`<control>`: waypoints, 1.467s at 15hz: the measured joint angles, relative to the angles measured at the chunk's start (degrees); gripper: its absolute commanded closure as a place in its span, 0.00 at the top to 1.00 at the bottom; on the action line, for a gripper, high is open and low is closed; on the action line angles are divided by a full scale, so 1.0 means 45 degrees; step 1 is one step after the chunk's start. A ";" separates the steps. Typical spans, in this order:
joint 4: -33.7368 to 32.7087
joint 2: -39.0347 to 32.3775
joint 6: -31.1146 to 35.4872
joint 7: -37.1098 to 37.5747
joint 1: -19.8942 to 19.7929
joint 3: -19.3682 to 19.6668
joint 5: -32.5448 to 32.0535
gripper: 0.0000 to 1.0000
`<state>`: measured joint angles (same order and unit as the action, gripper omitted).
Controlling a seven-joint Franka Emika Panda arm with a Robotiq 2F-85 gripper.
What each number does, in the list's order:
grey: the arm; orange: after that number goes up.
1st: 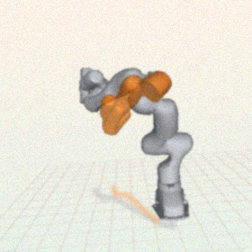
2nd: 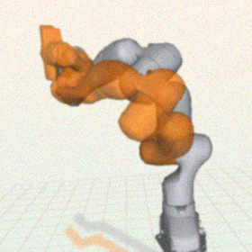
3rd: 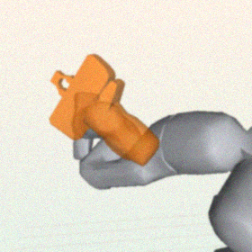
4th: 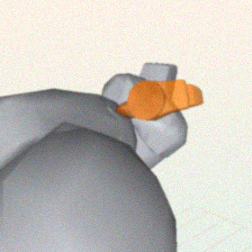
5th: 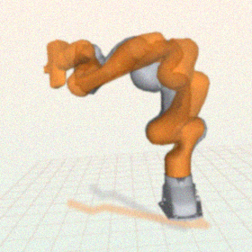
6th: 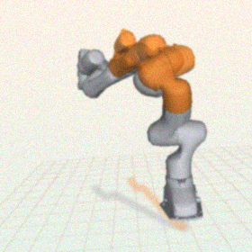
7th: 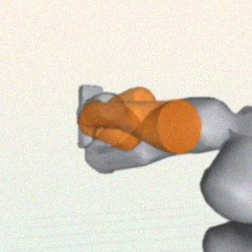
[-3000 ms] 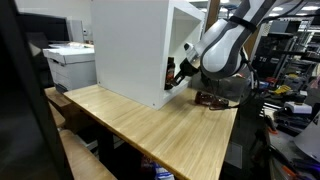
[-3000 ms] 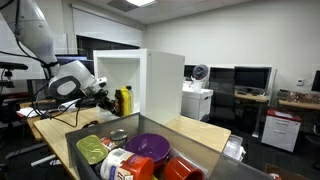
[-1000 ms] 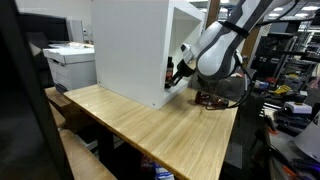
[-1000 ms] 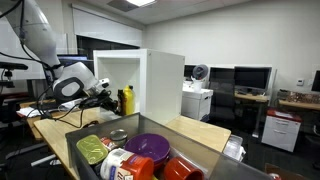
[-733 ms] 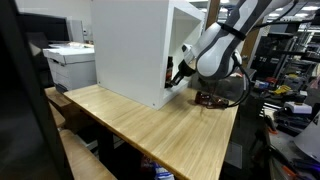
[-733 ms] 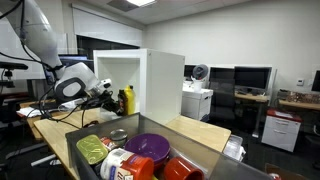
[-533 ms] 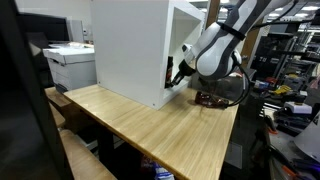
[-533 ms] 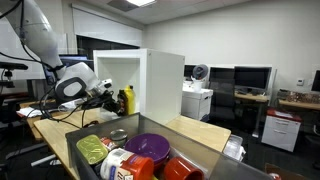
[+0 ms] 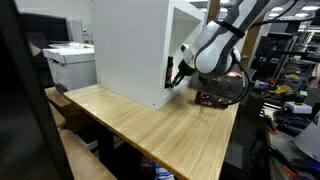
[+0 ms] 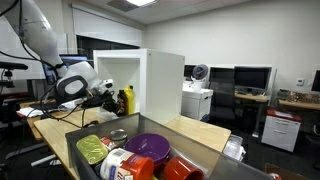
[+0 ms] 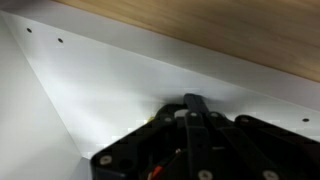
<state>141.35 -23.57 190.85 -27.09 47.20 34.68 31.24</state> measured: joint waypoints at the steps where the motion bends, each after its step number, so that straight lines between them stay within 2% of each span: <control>1: -0.0042 0.0001 -0.0440 -0.0001 0.0412 0.0475 0.0000 0.03; 4: -0.0029 0.0002 -0.2241 -0.0010 0.2273 0.2589 -0.0107 0.03; 8: 0.0129 0.0193 -0.4760 -0.0006 0.4843 0.5552 -0.1174 0.03; 9: 0.0302 0.0484 -0.5587 -0.0006 0.6219 0.7175 -0.1868 0.03; 12: 0.0807 0.1456 -0.7090 -0.0220 0.8675 1.0237 -0.3149 0.03; 14: 0.0949 0.1953 -0.7853 -0.0739 0.9883 1.1982 -0.3634 0.03; 16: 0.0959 0.2281 -0.8578 -0.1490 1.0962 1.3594 -0.3660 0.03; 18: 0.0943 0.2454 -0.9462 -0.2649 1.2406 1.5676 -0.3375 0.03; 21: 0.0942 0.2247 -1.0726 -0.4563 1.4072 1.7955 -0.2087 0.03; 22: 0.0955 0.1910 -1.1623 -0.5589 1.4800 1.8990 -0.1282 0.03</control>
<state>145.65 -14.97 138.54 -52.24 113.80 120.14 25.47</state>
